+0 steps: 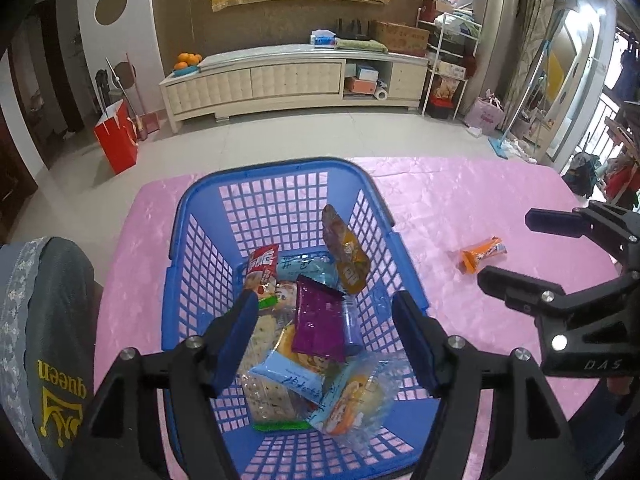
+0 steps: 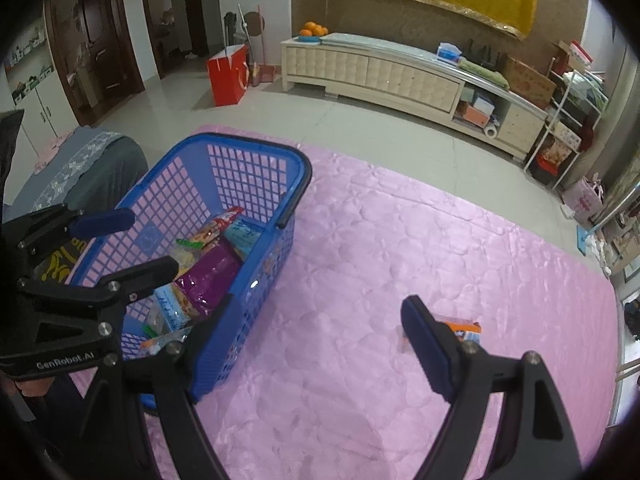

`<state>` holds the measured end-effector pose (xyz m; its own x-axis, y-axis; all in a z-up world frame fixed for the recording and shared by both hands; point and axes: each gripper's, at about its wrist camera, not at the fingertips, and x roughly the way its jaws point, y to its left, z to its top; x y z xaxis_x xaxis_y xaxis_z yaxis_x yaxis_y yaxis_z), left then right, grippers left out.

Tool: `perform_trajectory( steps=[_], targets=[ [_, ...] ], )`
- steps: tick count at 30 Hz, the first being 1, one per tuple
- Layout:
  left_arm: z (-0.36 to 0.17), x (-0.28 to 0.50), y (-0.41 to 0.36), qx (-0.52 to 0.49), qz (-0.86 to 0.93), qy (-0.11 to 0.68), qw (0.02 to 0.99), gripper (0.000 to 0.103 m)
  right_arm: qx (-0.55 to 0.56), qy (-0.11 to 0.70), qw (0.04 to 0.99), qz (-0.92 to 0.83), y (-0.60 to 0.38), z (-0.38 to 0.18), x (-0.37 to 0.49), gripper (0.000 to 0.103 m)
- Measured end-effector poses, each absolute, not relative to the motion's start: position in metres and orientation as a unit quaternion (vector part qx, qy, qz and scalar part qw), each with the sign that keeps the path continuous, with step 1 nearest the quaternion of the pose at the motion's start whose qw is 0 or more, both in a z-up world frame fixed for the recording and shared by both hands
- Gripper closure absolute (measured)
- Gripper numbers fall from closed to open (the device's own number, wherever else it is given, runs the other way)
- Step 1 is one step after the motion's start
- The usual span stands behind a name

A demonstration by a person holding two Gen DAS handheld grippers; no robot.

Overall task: Organize snacks
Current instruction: 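Move both tools to the orange sausage stick on the quilt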

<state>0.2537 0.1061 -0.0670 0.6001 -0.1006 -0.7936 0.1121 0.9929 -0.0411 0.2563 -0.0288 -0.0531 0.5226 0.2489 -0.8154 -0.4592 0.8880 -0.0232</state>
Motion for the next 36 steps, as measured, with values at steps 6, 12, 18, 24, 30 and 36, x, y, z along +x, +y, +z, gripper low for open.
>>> perform_trajectory(
  steps=[6, 12, 18, 24, 30, 36],
  targets=[
    [-0.045, 0.238, 0.086, 0.015, -0.067, 0.426, 0.902, 0.032, -0.109, 0.430, 0.874, 0.197, -0.056, -0.034, 0.246, 0.018],
    [-0.026, 0.229, 0.052, 0.031, -0.084, 0.410, 0.908, 0.028, -0.097, 0.416, 0.885, 0.186, -0.089, -0.016, 0.236, 0.018],
    [-0.022, 0.227, 0.011, 0.047, -0.105, 0.409, 0.905, 0.027, -0.085, 0.412, 0.892, 0.168, -0.124, -0.009, 0.233, 0.018],
    [-0.033, 0.234, -0.022, 0.059, -0.122, 0.418, 0.899, 0.027, -0.076, 0.414, 0.894, 0.155, -0.155, -0.017, 0.236, 0.018],
    [-0.052, 0.242, -0.050, 0.061, -0.133, 0.436, 0.888, 0.027, -0.066, 0.435, 0.885, 0.150, -0.182, -0.039, 0.247, 0.018],
    [-0.077, 0.254, -0.068, 0.063, -0.130, 0.459, 0.877, 0.027, -0.096, 0.436, 0.880, 0.164, -0.197, -0.063, 0.255, 0.018]
  ],
)
